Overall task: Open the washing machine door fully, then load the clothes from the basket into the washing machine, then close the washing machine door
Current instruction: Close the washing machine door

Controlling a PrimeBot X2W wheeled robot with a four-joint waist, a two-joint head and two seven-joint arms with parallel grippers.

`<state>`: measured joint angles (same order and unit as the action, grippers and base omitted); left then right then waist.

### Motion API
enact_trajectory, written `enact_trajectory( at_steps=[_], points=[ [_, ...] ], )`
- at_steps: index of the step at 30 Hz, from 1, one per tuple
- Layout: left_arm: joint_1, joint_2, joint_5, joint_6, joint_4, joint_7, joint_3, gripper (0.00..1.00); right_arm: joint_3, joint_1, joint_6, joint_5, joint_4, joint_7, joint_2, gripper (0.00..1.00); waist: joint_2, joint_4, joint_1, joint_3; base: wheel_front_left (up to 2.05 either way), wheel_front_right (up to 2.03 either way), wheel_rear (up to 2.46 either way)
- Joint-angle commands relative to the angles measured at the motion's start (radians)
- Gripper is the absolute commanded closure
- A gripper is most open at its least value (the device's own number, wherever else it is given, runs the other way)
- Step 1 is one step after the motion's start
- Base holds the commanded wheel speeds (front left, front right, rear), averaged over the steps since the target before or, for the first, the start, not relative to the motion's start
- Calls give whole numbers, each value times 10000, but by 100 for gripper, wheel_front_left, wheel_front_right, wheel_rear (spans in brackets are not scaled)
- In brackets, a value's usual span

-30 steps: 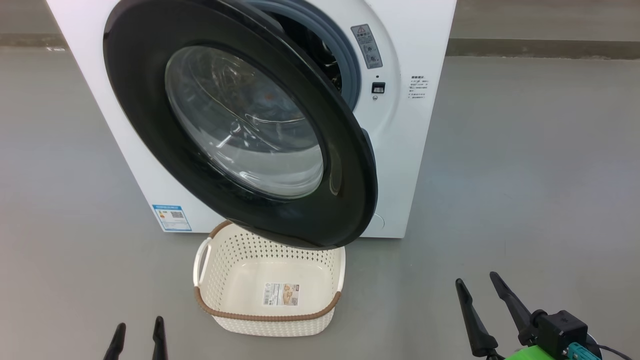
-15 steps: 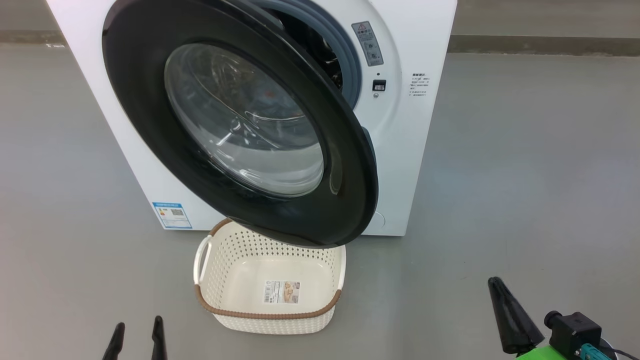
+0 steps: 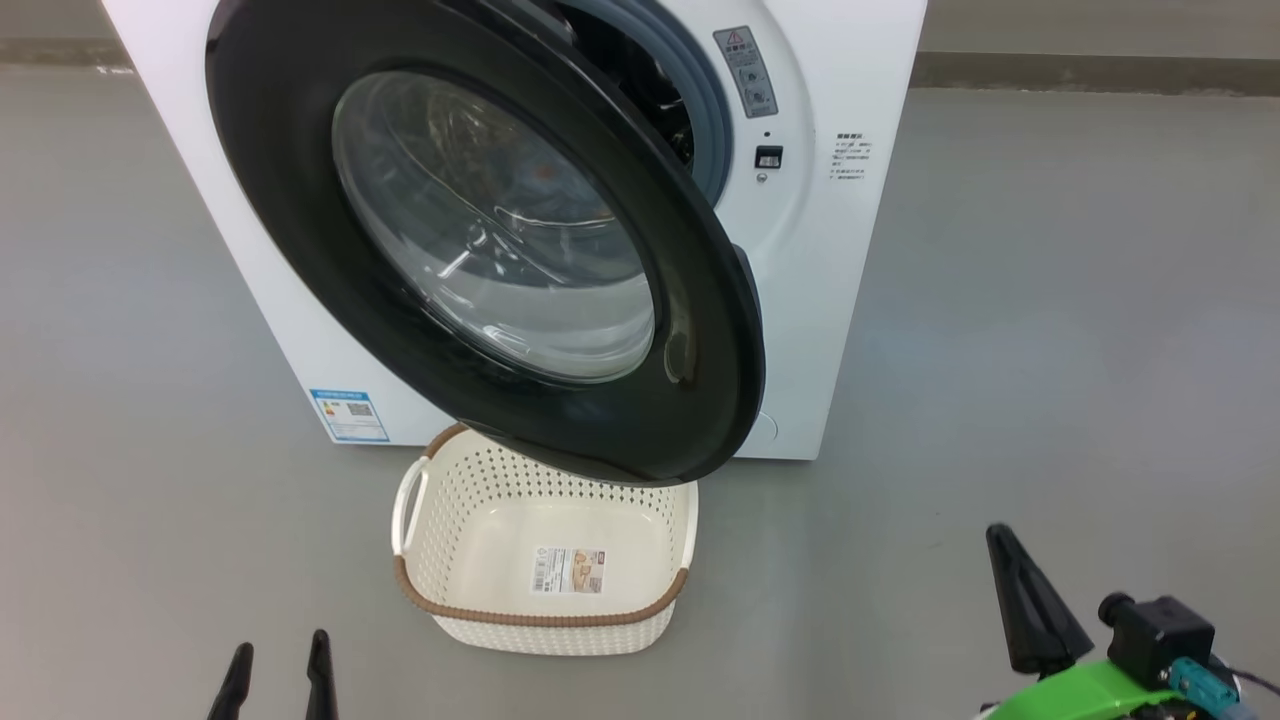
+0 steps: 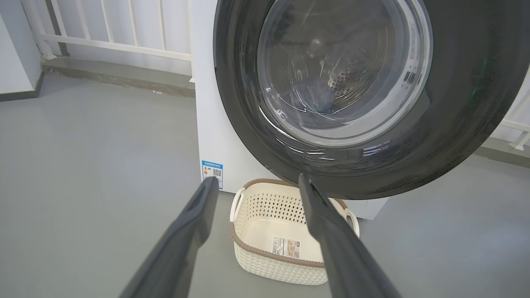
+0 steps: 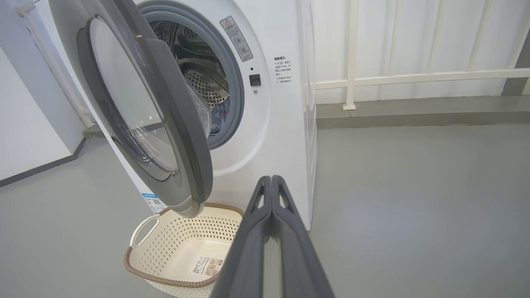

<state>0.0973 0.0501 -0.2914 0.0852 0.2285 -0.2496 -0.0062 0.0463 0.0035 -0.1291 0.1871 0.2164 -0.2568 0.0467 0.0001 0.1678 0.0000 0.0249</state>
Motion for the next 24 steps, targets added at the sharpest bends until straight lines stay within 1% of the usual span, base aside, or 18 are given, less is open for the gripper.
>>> enact_trajectory(
  at_steps=[1, 7, 12, 13, 19, 24],
  points=[
    [-429, 14, 53, 75, -266, -122, 310, 0, -195, -576, -16, 121, -290, -49, 42, 100, -1, 26, 0, -53, 0, 0, 0],
    [-506, 6, 39, 98, -257, -122, 256, 0, -296, -1557, -16, 283, -977, -49, 40, 100, -1, 117, 0, -238, 0, 0, 0],
    [-618, 3, -56, 87, -258, -122, 146, 0, -744, -2611, -16, 490, -1765, -49, 38, 100, -1, 264, 0, -455, 0, 0, 0],
    [-618, 3, -56, 87, -258, -122, 146, 0, -744, -2611, -16, 490, -1765, -49, 38, 100, -1, 264, 0, -455, 0, 0, 0],
    [-857, 2, -223, 63, -282, -122, -87, 0, -1955, -3673, -16, 722, -2151, -49, 37, 100, -1, 575, 0, -847, 0, 0, 0],
    [-1186, 2, -341, 56, -312, -122, -361, 0, -3047, -4186, -16, 675, -1714, -49, 37, 100, -1, 960, 0, -1268, 0, 0, 0]
  ],
)
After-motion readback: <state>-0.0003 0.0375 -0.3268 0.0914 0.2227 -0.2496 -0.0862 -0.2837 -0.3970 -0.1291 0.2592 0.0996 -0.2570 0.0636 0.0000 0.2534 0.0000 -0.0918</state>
